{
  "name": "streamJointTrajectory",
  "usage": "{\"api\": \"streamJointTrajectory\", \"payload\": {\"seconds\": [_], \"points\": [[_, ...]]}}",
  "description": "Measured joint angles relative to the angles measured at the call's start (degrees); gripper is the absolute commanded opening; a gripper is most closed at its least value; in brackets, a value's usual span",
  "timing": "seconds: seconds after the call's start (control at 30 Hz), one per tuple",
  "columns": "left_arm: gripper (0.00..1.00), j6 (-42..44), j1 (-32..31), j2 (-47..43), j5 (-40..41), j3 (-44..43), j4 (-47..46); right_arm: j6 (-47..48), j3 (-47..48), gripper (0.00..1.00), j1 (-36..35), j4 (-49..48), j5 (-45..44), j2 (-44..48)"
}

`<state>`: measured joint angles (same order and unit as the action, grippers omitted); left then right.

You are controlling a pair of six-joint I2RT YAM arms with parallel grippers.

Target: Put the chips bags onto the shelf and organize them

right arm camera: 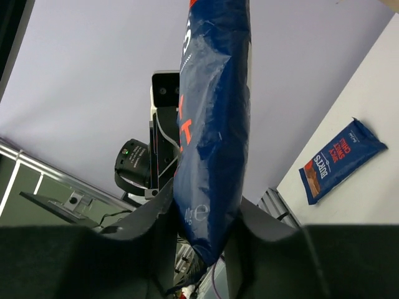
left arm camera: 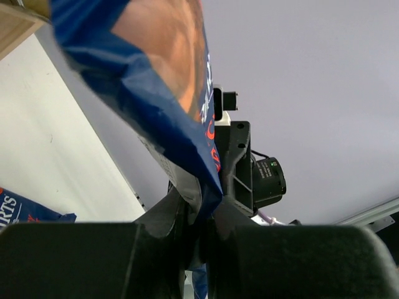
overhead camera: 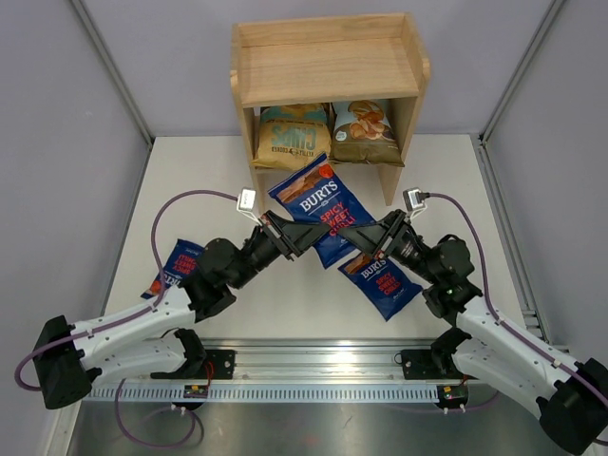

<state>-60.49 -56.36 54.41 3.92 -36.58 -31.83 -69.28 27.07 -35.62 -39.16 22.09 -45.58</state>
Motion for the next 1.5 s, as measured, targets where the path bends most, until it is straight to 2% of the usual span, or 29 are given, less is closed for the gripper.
{"api": "streamJointTrajectory", "payload": {"seconds": [0.07, 0.13, 0.17, 0.27, 0.5, 0.57, 0.7, 0.87, 1.07, 1.27, 1.4, 1.5], "points": [[0.15, 0.0, 0.0, 0.4, 0.0, -0.2, 0.6, -0.1, 0.0, 0.18, 0.0, 0.3, -0.2, -0.7], [0.22, 0.1, 0.1, 0.1, 0.3, -0.2, 1.6, -0.1, 0.0, 0.14, -0.1, 1.3, -0.5, -0.6], [0.36, 0.2, 0.1, -0.1, 0.5, -0.2, 2.3, 0.0, 0.0, 0.13, -0.1, 2.0, -0.6, -0.3], [0.63, 1.4, 0.1, -1.6, 1.2, -0.6, 6.3, 0.0, 0.0, 0.10, -0.4, 4.8, -2.3, 0.9], [0.82, 5.6, 0.6, -9.9, 8.2, -3.5, 23.0, 0.7, 3.8, 0.07, -0.4, 13.8, -7.2, 2.9], [0.87, 7.3, 0.9, -13.0, 10.5, -3.8, 28.2, 1.4, 6.7, 0.07, -0.4, 16.7, -8.5, 2.6], [0.99, 12.4, 1.1, -16.5, 14.5, -8.7, 44.2, 3.1, 17.0, 0.07, -0.4, 24.0, -12.3, -0.2], [0.99, 18.6, 1.2, -17.8, 16.0, -18.3, 60.6, 3.8, 32.4, 0.08, 1.8, 29.7, -15.7, -8.4], [0.99, 24.5, 1.2, -21.6, 16.2, -26.7, 74.0, 1.9, 51.2, 0.09, 11.0, 36.7, -15.4, -23.1], [0.99, 29.9, 1.2, -27.1, 16.2, -27.1, 79.2, -2.3, 63.4, 0.10, 17.3, 42.5, -15.0, -36.2], [0.99, 32.2, 1.2, -30.8, 16.0, -25.5, 80.5, -4.0, 71.9, 0.11, 18.4, 47.0, -14.9, -44.4], [0.99, 33.0, 1.2, -31.9, 16.0, -25.0, 81.7, -5.9, 74.0, 0.12, 18.4, 50.0, -15.4, -46.7]]}}
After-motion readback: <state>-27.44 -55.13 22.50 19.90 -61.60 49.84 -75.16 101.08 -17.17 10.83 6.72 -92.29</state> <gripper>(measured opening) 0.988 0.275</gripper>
